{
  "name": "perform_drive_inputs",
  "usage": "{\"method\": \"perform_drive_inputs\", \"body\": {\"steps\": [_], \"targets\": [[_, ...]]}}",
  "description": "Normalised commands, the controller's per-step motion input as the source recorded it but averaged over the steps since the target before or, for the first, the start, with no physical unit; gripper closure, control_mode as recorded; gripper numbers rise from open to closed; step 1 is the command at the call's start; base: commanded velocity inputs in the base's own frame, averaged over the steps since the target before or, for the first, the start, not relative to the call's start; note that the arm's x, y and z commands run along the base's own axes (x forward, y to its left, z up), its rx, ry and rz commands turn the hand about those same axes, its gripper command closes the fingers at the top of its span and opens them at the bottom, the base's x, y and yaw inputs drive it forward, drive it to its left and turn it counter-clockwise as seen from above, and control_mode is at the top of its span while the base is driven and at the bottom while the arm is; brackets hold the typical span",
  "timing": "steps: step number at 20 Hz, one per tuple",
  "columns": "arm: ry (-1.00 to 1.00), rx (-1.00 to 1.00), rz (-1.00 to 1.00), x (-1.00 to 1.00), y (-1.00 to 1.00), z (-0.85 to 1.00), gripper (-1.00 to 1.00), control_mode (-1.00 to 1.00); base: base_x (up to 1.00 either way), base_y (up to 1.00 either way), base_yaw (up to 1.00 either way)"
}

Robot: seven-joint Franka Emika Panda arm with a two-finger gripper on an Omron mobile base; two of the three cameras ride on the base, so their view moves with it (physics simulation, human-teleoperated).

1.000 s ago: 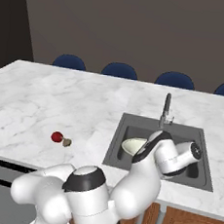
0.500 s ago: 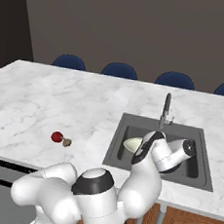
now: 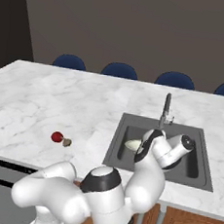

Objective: Dump the tomato and garlic from the bowl so the bowl can be washed. Place the bowl in the sink after clearing the leftovers.

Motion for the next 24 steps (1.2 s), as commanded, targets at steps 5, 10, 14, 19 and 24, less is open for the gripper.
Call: {"method": "perform_drive_inputs", "body": {"steps": [5, 10, 14, 19, 24], "targets": [[0.04, -0.03, 0.00, 0.02, -0.12, -0.32, 1.00, -1.00, 0.00, 0.00, 0.00], [0.00, -0.07, 0.00, 0.32, 0.00, -0.26, 1.00, -1.00, 0.00, 0.00, 0.00], [-0.02, -0.12, 0.00, 0.56, 0.00, -0.36, 1.00, -1.00, 0.00, 0.00, 0.00], [-0.01, -0.01, -0.04, 0.48, 0.00, -0.03, 1.00, -1.00, 0.00, 0.00, 0.00], [0.02, -0.02, 0.01, 0.01, -0.14, -0.32, 1.00, -1.00, 0.00, 0.00, 0.00]]}}
